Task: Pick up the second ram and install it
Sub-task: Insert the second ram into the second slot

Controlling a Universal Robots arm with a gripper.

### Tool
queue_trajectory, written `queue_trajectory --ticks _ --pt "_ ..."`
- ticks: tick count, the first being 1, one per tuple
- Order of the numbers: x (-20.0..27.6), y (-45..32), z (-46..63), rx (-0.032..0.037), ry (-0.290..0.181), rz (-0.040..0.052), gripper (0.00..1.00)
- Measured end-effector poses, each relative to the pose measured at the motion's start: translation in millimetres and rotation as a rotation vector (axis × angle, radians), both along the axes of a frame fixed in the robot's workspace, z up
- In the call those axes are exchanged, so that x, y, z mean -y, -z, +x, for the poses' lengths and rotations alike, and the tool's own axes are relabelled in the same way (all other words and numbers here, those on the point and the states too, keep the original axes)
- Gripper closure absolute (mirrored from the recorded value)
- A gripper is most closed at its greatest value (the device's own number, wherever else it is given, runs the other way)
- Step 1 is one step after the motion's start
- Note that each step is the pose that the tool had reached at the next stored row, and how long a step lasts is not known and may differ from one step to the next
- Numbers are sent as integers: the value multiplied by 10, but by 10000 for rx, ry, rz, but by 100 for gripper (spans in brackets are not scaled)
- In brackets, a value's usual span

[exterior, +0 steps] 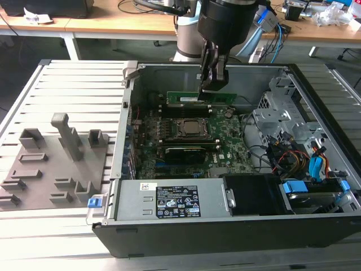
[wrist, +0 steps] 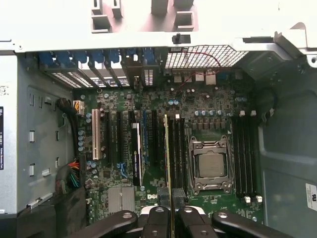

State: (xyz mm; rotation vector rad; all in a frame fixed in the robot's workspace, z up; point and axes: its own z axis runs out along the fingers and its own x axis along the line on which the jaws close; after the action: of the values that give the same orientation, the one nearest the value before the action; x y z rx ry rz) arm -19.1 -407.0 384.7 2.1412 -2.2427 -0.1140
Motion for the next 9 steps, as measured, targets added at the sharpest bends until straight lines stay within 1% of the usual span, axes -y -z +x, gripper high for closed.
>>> queue_trajectory --ticks 5,9 --pt "0 21 1 0 0 1 87" --pt "0 71 1 0 0 0 87"
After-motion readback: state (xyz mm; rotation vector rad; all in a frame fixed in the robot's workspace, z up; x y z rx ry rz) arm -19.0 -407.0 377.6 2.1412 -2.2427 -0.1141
